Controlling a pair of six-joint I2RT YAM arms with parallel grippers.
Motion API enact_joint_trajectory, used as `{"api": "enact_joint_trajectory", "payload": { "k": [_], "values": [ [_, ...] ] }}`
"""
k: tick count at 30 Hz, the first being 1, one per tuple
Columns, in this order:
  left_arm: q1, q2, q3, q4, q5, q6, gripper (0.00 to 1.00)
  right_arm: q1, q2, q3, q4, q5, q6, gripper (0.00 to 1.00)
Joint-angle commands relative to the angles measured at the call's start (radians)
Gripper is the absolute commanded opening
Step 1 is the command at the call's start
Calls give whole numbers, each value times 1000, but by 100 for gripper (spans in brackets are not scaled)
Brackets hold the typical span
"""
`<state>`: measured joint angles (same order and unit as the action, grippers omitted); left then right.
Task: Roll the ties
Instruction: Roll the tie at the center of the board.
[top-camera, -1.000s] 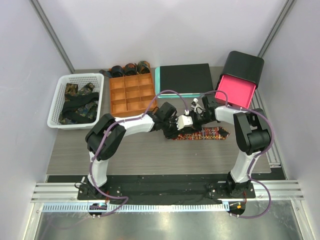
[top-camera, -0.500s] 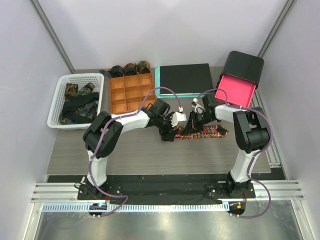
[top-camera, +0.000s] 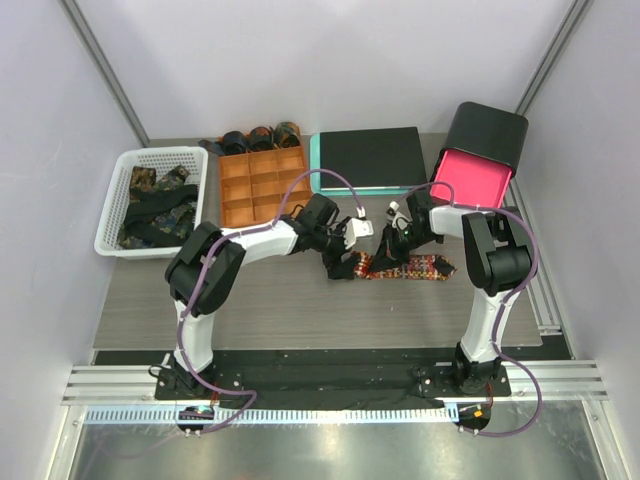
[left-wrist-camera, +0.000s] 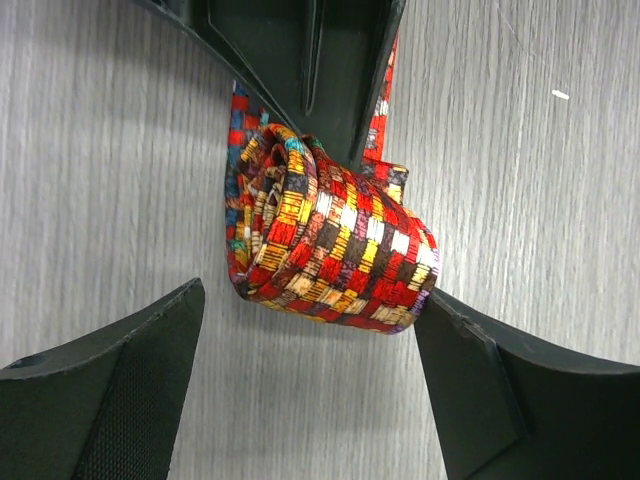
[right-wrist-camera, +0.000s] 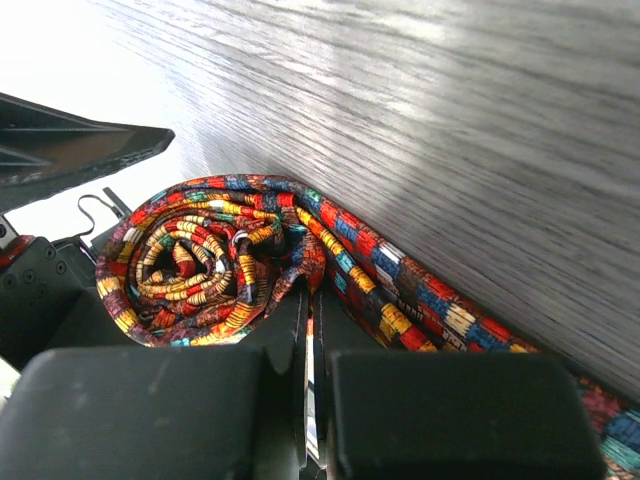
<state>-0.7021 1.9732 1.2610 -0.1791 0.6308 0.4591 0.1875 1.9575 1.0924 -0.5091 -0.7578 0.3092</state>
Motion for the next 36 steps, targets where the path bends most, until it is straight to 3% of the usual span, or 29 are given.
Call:
{"api": "enact_joint_trajectory", "payload": {
  "k": [1, 6, 10, 12, 28, 32, 35, 36],
  "values": [
    [-14, -43, -2, 75, -2, 46, 85, -5, 40, 4, 11, 175, -41, 1],
    [-13, -71, 2, 6, -51, 220, 87, -5, 37, 18, -2, 156, -44, 1],
    [-16, -73, 24, -36, -16, 326, 95, -3, 35, 26, -6, 152, -44, 1],
    [-26, -60, 61, -71, 4, 331, 100, -2, 35, 32, -6, 147, -42, 1],
    [-97, 81, 204, -206, -23, 319, 100, 1, 24, 47, -2, 118, -18, 1],
    [-102, 110, 221, -235, -65, 335, 91, 3, 17, 46, 3, 98, -9, 1],
    [-102, 124, 227, -258, -82, 351, 78, 4, 8, 52, 11, 69, 4, 2],
    [-100, 127, 229, -270, -86, 354, 69, 4, 4, 55, 11, 60, 10, 3]
  ]
}}
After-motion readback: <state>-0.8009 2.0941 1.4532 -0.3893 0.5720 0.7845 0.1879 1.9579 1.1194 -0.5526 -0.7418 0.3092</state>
